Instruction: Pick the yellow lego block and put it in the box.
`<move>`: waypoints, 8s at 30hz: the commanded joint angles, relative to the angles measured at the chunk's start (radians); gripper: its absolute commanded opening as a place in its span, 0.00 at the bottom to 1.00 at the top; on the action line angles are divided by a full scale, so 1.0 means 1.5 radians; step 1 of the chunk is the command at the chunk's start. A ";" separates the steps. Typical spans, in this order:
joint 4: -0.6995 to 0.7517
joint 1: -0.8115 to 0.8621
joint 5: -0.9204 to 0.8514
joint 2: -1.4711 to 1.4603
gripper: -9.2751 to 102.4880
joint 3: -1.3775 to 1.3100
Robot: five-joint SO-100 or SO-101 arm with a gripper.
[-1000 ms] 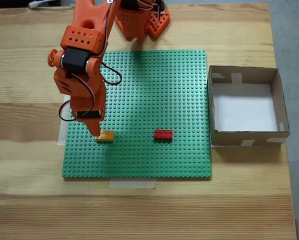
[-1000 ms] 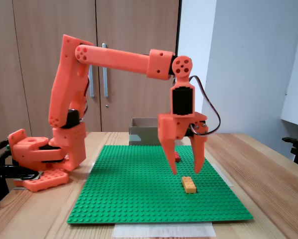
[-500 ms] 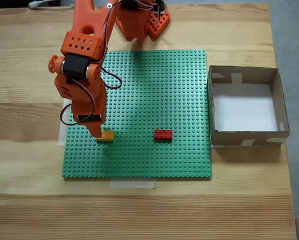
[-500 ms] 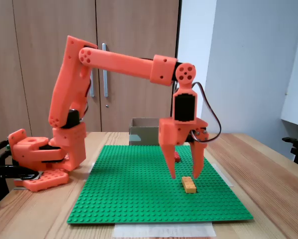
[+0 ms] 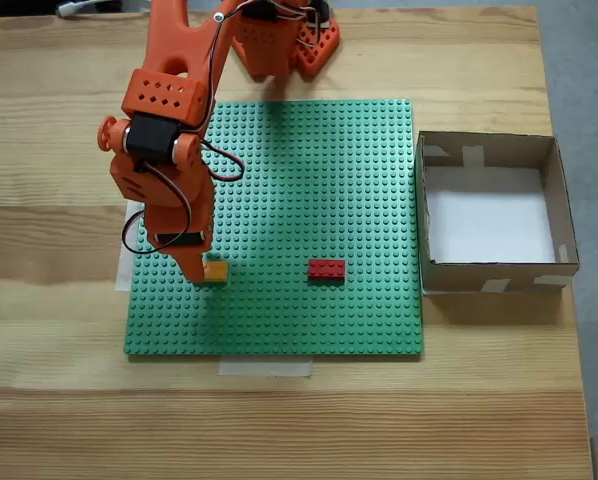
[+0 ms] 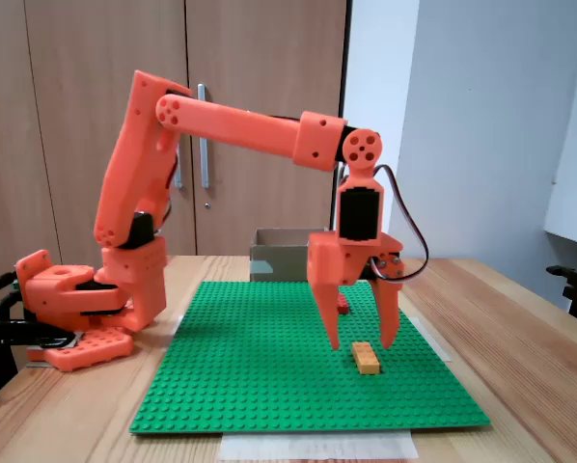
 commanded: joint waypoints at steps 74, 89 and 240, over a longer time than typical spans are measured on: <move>-0.163 0.022 -0.090 -0.021 0.12 0.047; -0.170 0.032 -0.095 0.067 0.07 0.103; -0.085 -0.613 0.101 0.209 0.26 0.022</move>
